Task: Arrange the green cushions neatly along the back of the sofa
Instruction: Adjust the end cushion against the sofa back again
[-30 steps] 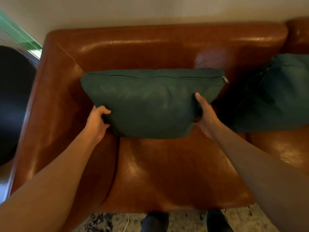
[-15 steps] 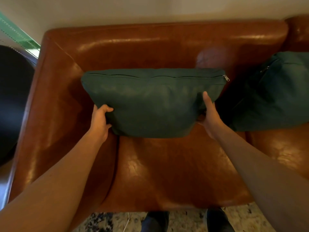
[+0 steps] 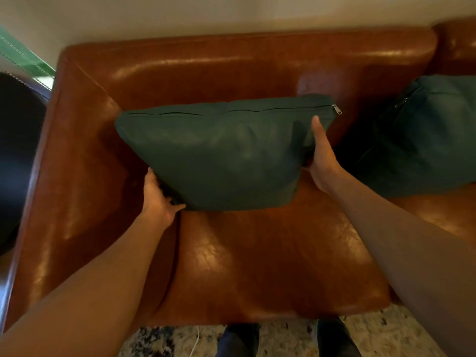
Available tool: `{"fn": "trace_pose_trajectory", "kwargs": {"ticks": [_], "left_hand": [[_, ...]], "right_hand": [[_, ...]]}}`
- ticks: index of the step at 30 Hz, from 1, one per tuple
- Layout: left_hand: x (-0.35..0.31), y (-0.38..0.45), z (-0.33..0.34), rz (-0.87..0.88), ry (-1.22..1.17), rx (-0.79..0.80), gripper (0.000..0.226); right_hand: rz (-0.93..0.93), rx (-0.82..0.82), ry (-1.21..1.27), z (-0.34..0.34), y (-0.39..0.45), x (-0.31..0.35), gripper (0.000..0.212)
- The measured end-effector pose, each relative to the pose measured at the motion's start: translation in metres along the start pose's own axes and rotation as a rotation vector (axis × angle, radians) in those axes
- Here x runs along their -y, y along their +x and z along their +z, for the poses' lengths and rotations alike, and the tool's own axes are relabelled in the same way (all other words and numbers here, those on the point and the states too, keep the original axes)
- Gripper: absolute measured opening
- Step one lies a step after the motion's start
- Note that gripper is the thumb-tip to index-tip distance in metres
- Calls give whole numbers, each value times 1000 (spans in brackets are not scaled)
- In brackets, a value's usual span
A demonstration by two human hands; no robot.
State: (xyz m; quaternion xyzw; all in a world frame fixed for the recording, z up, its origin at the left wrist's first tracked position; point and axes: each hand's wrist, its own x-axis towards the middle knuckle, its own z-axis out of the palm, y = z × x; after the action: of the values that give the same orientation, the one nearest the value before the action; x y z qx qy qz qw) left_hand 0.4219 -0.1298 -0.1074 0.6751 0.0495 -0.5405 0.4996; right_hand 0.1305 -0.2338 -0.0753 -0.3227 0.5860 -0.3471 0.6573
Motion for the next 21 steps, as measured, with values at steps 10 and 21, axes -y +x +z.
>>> {"fn": "trace_pose_trajectory", "kwargs": {"ticks": [10,21], "left_hand": [[13,3,6,19,50,-145,65],[69,-49,28,-2,268,-166,64]], "right_hand": [[-16,-31,-44,0,0,-1,76],[19,-58,-158,-37,-32,-5,75]]}}
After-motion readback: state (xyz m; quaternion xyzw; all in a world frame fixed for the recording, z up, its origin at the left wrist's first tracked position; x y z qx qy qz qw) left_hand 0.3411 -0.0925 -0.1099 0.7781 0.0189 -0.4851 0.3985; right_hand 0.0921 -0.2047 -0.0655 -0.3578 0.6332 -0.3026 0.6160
